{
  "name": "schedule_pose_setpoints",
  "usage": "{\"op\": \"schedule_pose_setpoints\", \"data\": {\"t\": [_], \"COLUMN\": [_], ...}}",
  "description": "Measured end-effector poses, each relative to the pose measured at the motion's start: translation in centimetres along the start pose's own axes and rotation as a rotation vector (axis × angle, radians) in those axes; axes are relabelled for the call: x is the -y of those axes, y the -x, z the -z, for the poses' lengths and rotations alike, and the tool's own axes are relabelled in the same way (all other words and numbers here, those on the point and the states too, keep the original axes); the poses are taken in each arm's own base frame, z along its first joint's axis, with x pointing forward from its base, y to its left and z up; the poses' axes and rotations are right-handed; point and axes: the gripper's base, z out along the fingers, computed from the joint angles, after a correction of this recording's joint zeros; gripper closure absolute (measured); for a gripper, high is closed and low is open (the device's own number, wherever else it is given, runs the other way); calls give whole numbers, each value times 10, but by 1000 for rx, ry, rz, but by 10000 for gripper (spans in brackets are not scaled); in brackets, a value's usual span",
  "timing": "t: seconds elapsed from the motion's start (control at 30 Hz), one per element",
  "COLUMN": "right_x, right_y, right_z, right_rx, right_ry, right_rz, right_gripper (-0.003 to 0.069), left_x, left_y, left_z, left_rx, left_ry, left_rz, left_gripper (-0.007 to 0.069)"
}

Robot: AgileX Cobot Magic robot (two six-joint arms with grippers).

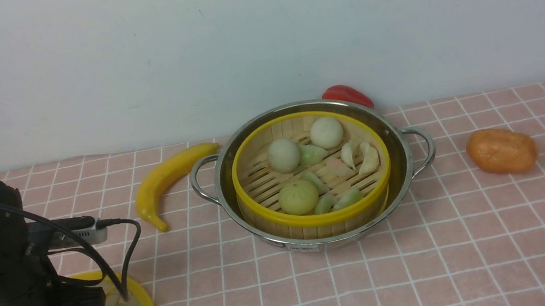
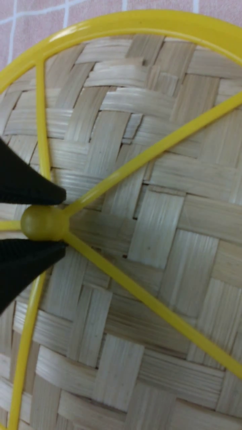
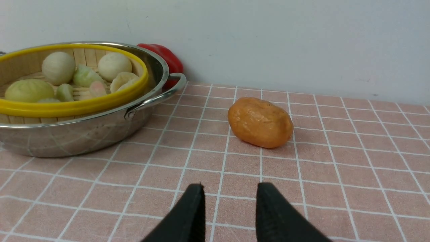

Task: Place the steamer in the pot on the pink tablecloth, and put the lid on the steamer.
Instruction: 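Grasp the bamboo steamer lid lying on the table by its centre knob, then place the yellow bamboo steamer lid onto the steamer in the pot with the left gripper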

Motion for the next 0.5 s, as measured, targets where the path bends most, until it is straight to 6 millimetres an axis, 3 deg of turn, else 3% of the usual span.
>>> {"op": "schedule_pose_setpoints", "data": {"t": [0.13,0.23,0.37,0.5], "right_x": [0,0,0,0], "right_y": [0,0,0,0], "right_z": [0,0,0,0], "right_rx": [0,0,0,0], "right_ry": [0,0,0,0], "right_rz": [0,0,0,0], "right_gripper": [419,419,419,419], "left_x": [0,-3,-9,-12], "left_y": [0,-2,-6,-13], "left_z": [1,17,60,117], "left_rx": [-1,0,86,253], "left_ry": [0,7,8,-43], "left_rz": [0,3,-15,-60], "left_gripper": [505,505,505,505]}}
